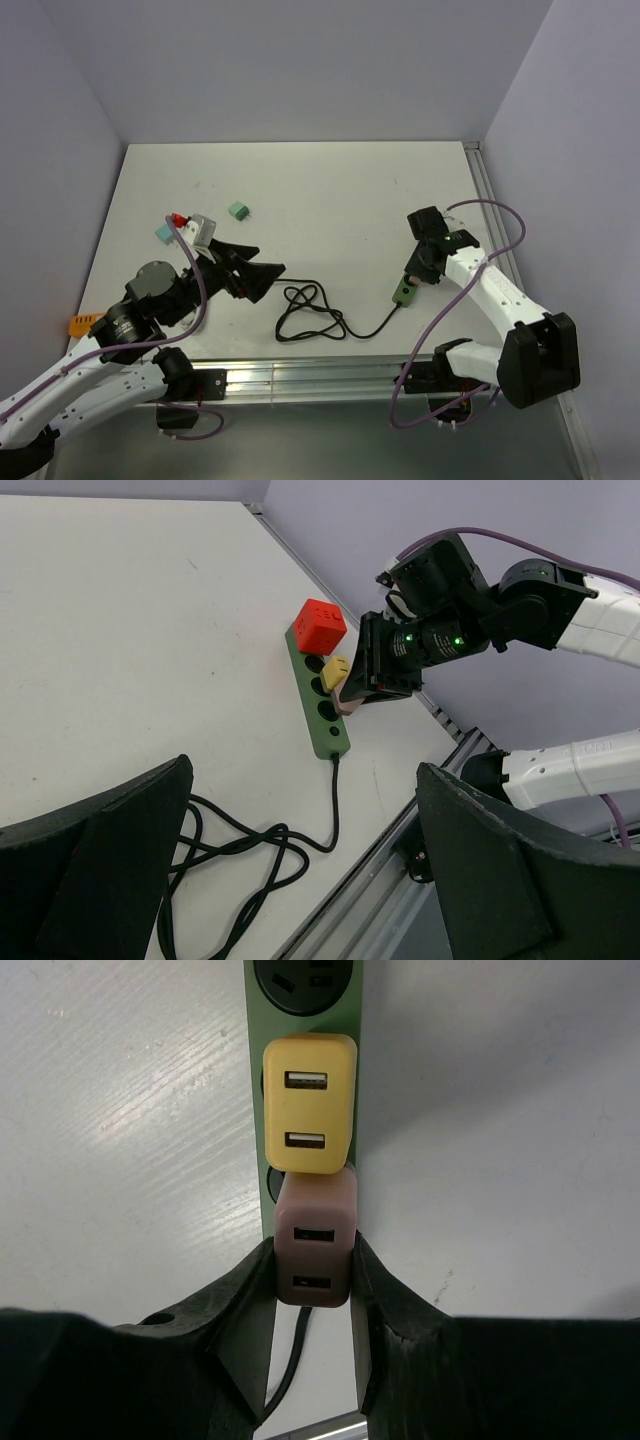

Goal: Insert the plug

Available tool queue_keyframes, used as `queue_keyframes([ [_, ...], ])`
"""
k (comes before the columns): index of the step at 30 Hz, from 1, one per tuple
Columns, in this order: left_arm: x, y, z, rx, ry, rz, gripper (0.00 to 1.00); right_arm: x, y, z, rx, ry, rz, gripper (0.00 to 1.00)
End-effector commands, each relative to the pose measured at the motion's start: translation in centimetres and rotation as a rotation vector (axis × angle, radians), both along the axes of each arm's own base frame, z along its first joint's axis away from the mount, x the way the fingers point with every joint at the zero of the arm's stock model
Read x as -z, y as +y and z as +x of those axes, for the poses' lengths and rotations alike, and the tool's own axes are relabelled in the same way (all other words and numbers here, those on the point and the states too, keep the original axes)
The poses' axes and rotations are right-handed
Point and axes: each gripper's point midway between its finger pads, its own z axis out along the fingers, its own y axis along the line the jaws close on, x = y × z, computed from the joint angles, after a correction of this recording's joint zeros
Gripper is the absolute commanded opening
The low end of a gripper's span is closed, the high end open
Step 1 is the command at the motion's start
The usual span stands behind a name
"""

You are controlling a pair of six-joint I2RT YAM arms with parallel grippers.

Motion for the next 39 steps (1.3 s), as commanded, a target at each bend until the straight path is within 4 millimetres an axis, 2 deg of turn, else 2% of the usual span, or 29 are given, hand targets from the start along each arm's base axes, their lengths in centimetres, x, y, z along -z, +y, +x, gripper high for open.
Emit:
queue_keyframes([
  [1, -1.1, -0.1, -0.2, 0.015, -0.026, -0.017, 1.0, -1.1, -0.3, 0.0, -0.012, -0.034, -0.005, 0.0],
  [9, -1.1, -0.2, -0.3, 0.021, -0.022, -0.022, 0.99, -0.2, -0.6, -0.3, -0.011, 0.004, -0.028, 0.0],
  [21, -1.0, -0.3, -0.4, 0.027, -0.02, -0.019, 0.99, 0.5, -0.6, 1.0, -0.014, -0.022, -0.042, 0.0],
  [25, -1.1, -0.2, -0.4, 0.024, -0.021, -0.015, 0.99, 0.9, -0.8, 0.5, 0.001, 0.011, -0.047, 0.0],
  [28, -1.1, -0.1, -0.4, 0.023, -0.023, -0.017, 0.99, 2.0, -0.8, -0.5, 0.011, 0.06, -0.046, 0.0],
  [35, -1.3, 0.1, -0.5, 0.02, -0.019, -0.027, 1.0, 6.4, -0.3, -4.1, 0.07, 0.21, -0.008, 0.0],
  [39, -1.4, 0.4, -0.7, 0.015, -0.029, -0.04, 1.0, 7.8, 0.0, -4.5, 0.087, 0.225, 0.011, 0.0],
])
